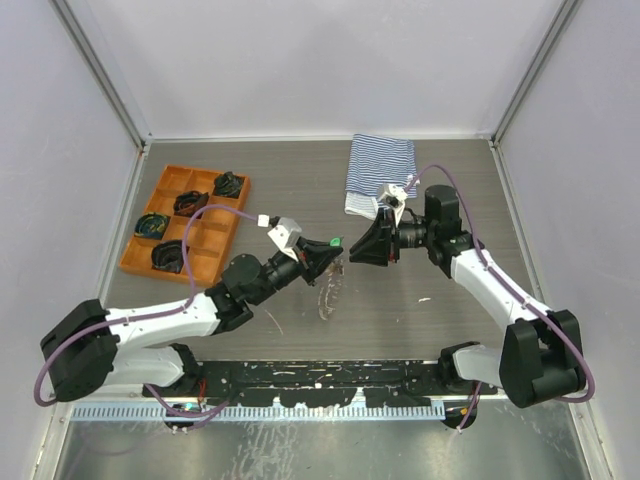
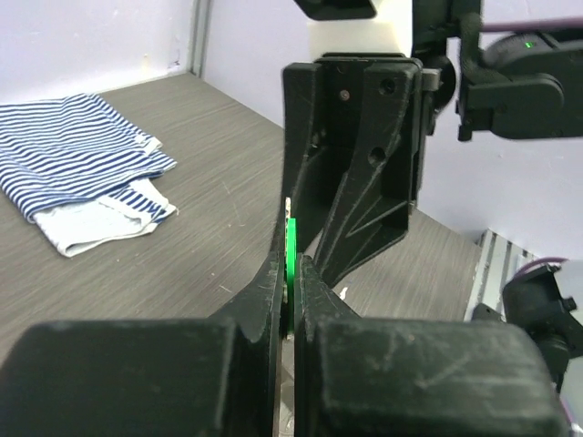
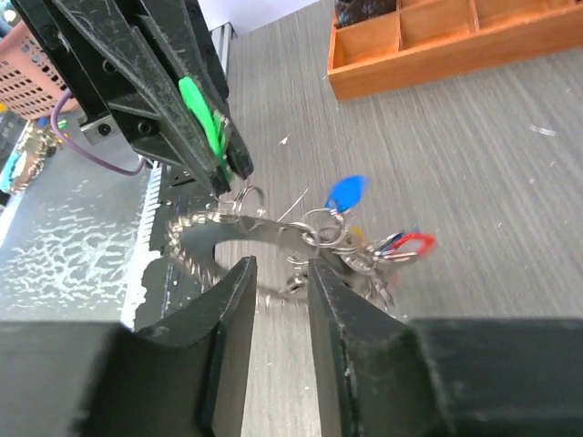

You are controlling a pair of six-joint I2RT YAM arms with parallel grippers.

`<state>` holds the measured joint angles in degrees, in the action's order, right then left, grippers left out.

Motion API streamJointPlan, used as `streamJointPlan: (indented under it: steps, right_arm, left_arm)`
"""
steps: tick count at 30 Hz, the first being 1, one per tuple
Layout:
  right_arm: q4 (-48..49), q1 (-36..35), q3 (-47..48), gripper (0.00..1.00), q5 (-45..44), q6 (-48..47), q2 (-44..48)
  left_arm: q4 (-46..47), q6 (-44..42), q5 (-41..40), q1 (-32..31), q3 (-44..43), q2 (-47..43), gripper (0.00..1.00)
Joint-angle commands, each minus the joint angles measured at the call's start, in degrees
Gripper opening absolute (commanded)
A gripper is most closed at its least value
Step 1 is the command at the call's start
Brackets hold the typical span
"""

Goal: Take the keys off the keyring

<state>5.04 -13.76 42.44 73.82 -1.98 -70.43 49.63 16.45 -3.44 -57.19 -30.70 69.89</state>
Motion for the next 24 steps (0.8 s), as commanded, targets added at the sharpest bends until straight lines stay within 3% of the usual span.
streamJointPlan:
  steps: [1,8,10,16,24]
  right_arm:
    - [-16.3,0.1,7.6,0.39,3.6,-18.2,1.3]
    - [-38.9,1.7,12.1,0.63,13.5,-45.9,2.1]
    - [-40.5,1.6,11.6,0.65,15.0,-47.8,1.9]
    - [-45.0,0.2,12.6,0.62,10.7,-53.7,1.9]
    - [-44.9,-0.5,12.2,0.48,9.4,-54.1,1.8]
  left_arm:
    - [-6.8,-5.5,7.0,0.4,-6.0,-4.9,0.00]
    - [-15.3,-10.4,15.8,0.5,-8.5,-7.2,0.00]
    - [-16.6,-10.3,17.2,0.4,-9.8,-6.5,0.00]
    - [-12.3,-7.8,15.8,0.5,-10.0,-4.1,0.00]
    - [-7.6,-3.5,12.9,0.5,-9.3,-2.0,0.00]
